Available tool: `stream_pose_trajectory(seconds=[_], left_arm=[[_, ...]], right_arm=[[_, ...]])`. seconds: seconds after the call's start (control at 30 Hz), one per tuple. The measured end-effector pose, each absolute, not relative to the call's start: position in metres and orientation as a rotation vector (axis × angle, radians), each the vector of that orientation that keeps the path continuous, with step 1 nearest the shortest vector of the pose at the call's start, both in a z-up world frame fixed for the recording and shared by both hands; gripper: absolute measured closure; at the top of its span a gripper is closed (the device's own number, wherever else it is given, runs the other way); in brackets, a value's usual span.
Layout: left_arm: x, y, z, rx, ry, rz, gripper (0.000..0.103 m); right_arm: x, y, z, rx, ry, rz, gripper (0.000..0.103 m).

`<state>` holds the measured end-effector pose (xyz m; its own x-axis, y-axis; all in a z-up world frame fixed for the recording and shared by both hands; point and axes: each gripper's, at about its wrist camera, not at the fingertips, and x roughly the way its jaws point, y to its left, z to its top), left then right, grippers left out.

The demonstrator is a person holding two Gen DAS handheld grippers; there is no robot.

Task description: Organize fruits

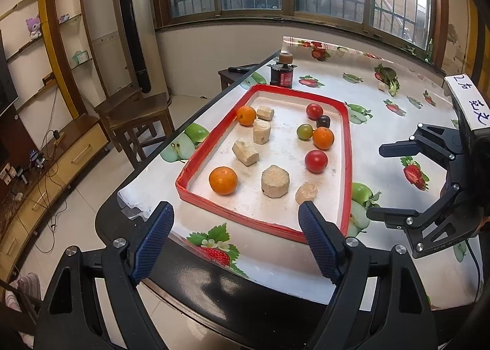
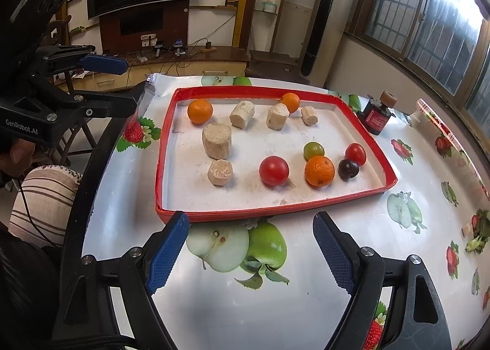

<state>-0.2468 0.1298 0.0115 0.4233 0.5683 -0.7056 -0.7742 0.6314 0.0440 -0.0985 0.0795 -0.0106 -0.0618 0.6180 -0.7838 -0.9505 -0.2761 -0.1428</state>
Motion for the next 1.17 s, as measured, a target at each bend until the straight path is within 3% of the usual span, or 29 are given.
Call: stream_pose_trajectory(seconds=[1.17], left_arm=[[-0.2425,0.1277,0.0088,-0.327,0.755,0.823,0.019]], right_arm=[[-0.0996,0.0792,-0.0133,-0.914,0.503,1.630,0.018]])
